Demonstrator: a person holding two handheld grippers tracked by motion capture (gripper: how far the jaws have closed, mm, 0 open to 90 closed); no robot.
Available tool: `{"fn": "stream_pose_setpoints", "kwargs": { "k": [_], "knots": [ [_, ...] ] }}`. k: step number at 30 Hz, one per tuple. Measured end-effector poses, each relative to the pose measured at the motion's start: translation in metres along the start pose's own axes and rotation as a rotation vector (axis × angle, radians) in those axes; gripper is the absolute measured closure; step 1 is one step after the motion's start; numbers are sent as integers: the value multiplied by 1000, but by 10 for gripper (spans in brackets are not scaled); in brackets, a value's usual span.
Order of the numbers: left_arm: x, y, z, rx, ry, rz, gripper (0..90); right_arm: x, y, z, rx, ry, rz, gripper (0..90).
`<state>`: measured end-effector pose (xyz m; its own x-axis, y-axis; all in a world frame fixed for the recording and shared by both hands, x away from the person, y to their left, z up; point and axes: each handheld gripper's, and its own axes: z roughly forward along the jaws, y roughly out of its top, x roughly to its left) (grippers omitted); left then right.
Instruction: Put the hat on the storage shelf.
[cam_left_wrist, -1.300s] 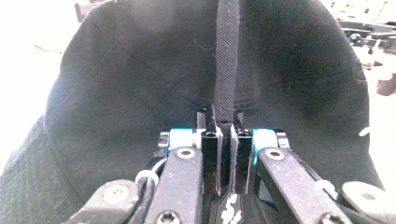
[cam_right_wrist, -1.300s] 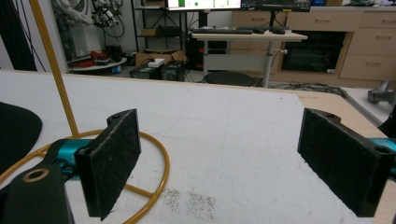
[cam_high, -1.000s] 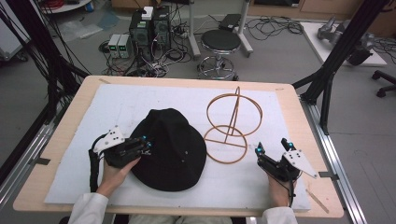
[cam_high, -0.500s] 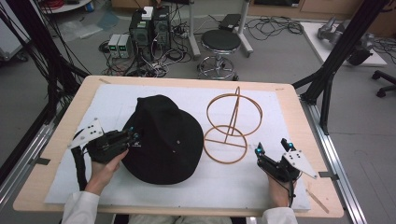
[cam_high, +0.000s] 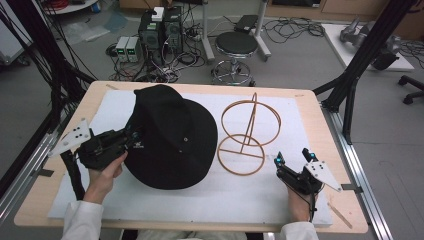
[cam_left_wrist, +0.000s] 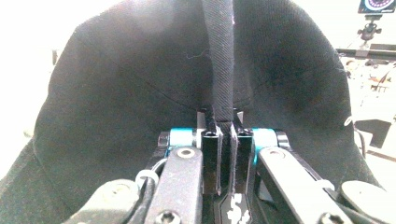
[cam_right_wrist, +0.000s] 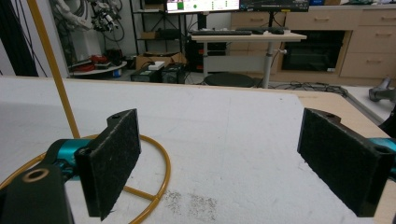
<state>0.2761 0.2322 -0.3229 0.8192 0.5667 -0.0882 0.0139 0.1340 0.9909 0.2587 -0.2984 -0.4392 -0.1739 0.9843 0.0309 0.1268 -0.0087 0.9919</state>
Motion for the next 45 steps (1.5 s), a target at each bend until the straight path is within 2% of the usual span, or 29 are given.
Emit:
{"fn": "stream_pose_setpoints", "kwargs": {
  "k": [5,10,19,26,33,40,45],
  "knots": [
    [1,15,2,-59,-3,0,862,0,0,0,-5,3,-7,126],
    [1,19,7,-118,-16,-12,862,0,0,0,-6,6,-2,126],
    [-4,27,28,-221,-56,-26,861,0,0,0,-5,6,3,126],
    [-9,35,50,-244,-75,-10,861,0,0,0,-7,10,1,126],
    [-11,38,75,-261,-102,-38,861,-1,0,0,-8,2,-4,126],
    [-12,45,96,-260,-119,-44,860,0,0,0,-4,7,2,126],
    [-15,46,111,-252,-133,-37,860,0,0,-1,-6,10,-12,126]
  ]
}}
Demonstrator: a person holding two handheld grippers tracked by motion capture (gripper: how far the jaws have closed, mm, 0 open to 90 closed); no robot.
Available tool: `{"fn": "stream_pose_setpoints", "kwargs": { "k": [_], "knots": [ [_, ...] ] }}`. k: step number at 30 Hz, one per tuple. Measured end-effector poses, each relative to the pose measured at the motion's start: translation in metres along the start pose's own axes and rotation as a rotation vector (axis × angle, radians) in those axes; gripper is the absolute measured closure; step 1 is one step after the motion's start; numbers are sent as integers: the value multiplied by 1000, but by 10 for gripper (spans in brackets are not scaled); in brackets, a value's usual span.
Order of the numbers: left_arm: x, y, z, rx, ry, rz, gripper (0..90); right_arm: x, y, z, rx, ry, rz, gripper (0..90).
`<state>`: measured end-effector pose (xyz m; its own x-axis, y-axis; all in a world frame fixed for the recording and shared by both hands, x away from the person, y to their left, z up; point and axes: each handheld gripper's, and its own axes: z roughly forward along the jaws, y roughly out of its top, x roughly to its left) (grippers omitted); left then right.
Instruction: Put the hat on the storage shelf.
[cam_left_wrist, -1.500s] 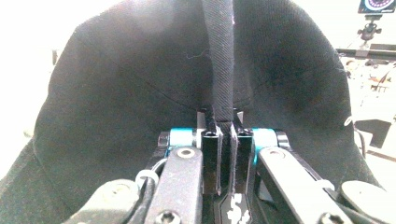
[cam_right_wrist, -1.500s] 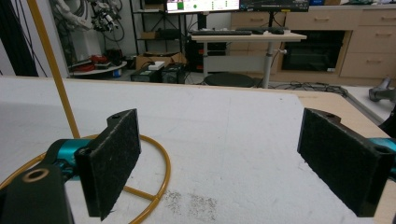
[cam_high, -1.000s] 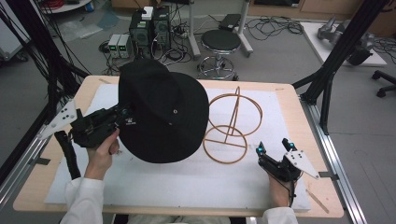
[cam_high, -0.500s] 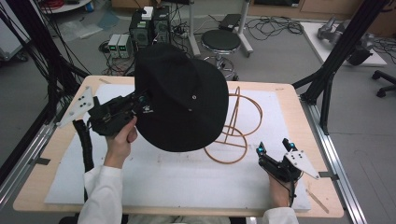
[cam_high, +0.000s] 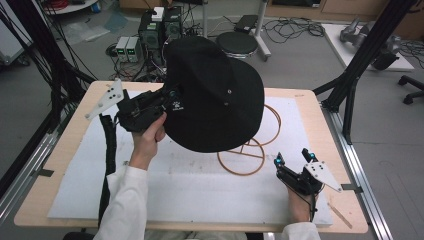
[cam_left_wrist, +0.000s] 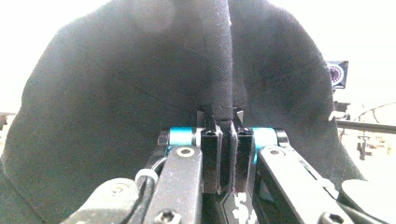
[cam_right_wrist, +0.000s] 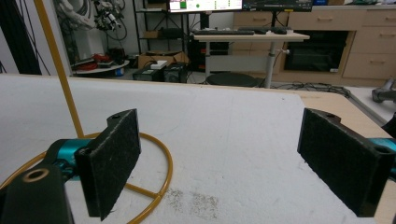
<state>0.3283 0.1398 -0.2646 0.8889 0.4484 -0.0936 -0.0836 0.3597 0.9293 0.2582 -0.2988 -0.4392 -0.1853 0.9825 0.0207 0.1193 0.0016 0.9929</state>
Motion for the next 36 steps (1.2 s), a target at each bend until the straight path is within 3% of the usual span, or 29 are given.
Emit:
{"fn": "stream_pose_setpoints", "kwargs": {
  "k": [15,21,30,36],
  "knots": [
    [-7,-20,58,60,-56,-58,859,1,0,0,-5,3,-5,126],
    [-15,-33,83,123,-79,-59,859,2,0,-2,-4,6,-7,126],
    [-25,-53,104,199,-102,-66,859,2,1,-2,-16,9,-8,126],
    [-29,-57,117,254,-103,-58,858,2,1,-2,-15,9,-1,126]
  ]
}}
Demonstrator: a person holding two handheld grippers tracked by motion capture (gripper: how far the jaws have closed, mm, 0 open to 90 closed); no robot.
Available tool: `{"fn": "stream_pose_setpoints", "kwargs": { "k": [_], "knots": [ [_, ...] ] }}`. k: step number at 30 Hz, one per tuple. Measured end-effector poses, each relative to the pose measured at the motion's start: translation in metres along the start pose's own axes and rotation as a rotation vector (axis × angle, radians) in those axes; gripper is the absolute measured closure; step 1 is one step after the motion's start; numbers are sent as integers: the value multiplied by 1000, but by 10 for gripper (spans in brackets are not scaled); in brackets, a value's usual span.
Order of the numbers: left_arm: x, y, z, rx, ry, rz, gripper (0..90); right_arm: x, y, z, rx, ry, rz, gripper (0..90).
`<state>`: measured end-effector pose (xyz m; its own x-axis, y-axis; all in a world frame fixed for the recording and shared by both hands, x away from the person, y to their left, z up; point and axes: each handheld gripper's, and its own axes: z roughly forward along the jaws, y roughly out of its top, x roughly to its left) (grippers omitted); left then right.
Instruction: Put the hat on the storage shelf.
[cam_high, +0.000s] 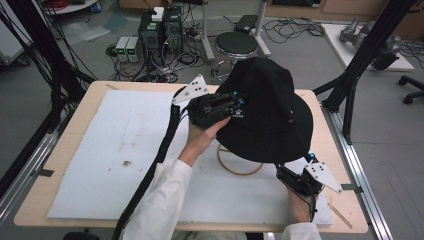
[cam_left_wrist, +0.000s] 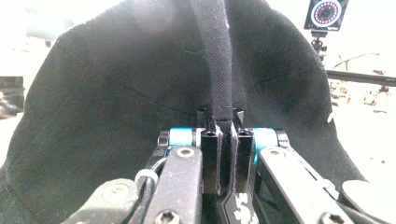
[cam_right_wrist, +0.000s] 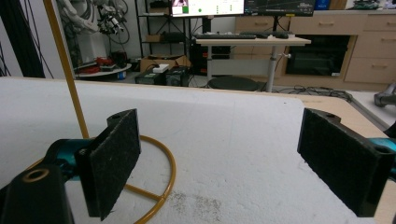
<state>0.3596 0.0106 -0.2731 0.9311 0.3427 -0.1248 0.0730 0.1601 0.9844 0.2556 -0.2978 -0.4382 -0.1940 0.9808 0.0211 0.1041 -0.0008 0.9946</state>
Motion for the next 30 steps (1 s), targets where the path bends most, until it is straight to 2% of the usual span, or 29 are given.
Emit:
{"fn": "stream_pose_setpoints", "kwargs": {
  "k": [2,5,8,14,20,30],
  "knots": [
    [1,1,2,19,7,-10,858,-1,0,0,-2,0,-6,126],
    [2,1,2,54,16,-5,858,-1,0,0,2,2,6,126],
    [2,1,2,92,27,18,857,-1,0,0,4,1,9,126],
    [-1,1,1,137,36,58,855,0,0,-1,6,1,11,126],
    [-5,-1,3,153,38,73,851,0,0,-1,6,2,12,126],
    [-3,-5,3,149,27,46,830,-1,-1,-1,9,5,9,126]
  ]
}}
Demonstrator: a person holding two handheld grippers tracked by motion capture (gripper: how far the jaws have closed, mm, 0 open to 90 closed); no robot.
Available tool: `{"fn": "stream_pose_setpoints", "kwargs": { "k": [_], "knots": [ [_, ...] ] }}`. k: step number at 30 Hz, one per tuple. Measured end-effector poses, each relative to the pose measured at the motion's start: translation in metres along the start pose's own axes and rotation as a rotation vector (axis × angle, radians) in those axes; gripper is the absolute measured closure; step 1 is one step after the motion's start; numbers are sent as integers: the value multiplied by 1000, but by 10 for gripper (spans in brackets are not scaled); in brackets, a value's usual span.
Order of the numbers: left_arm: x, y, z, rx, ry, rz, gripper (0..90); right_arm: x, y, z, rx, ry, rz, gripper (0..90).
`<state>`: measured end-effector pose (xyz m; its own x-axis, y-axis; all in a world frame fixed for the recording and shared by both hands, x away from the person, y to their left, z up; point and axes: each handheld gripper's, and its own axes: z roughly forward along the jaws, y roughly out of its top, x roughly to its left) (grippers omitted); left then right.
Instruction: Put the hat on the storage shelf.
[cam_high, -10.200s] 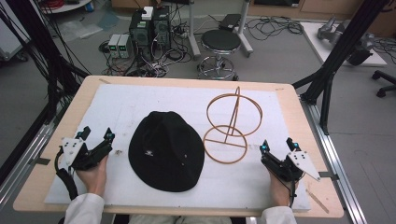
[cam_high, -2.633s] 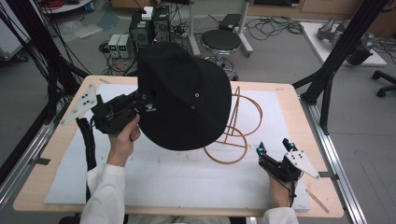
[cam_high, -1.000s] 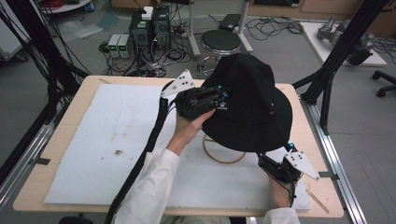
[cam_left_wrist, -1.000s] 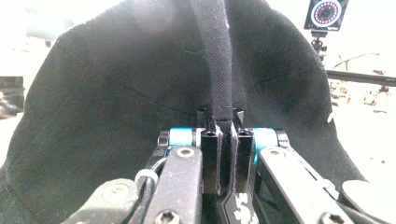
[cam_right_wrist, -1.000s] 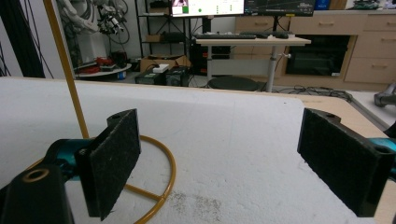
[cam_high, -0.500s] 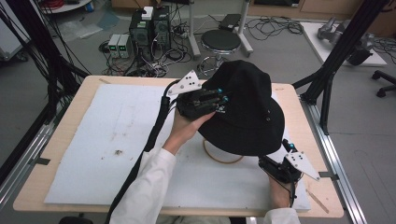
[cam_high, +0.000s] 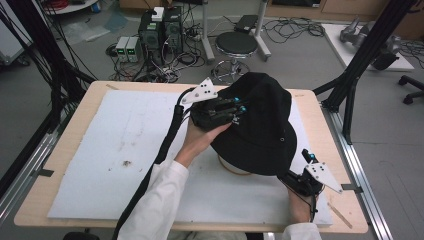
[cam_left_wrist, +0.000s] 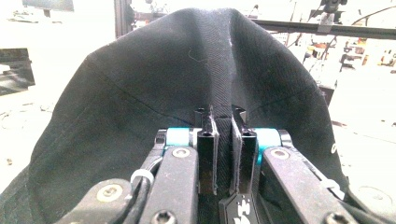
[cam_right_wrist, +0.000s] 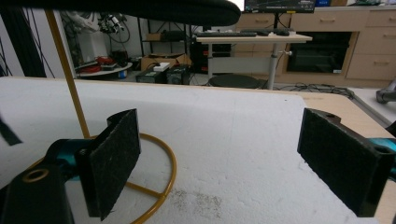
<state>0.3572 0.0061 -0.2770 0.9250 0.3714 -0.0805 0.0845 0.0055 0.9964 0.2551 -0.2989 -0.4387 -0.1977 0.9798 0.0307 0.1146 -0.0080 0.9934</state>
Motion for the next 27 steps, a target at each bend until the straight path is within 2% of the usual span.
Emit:
{"fn": "stream_pose_setpoints", "kwargs": {
  "k": [8,12,15,17,19,21,27],
  "knots": [
    [3,-3,-4,-28,-10,-25,761,0,0,0,2,-4,2,126],
    [4,-5,-5,-33,-2,-35,656,0,0,-1,3,-4,4,126],
    [5,-4,-10,-62,5,-36,574,0,0,0,2,-3,4,126],
    [6,-3,-13,-82,7,-45,489,0,0,0,3,-2,1,126],
    [8,-2,-18,-92,3,-42,463,0,0,0,3,-2,3,126],
    [9,-1,-24,-96,18,-34,426,0,0,-1,3,-2,4,126],
    [16,0,-48,-128,59,-41,388,0,0,0,3,-4,-3,126]
  ]
}}
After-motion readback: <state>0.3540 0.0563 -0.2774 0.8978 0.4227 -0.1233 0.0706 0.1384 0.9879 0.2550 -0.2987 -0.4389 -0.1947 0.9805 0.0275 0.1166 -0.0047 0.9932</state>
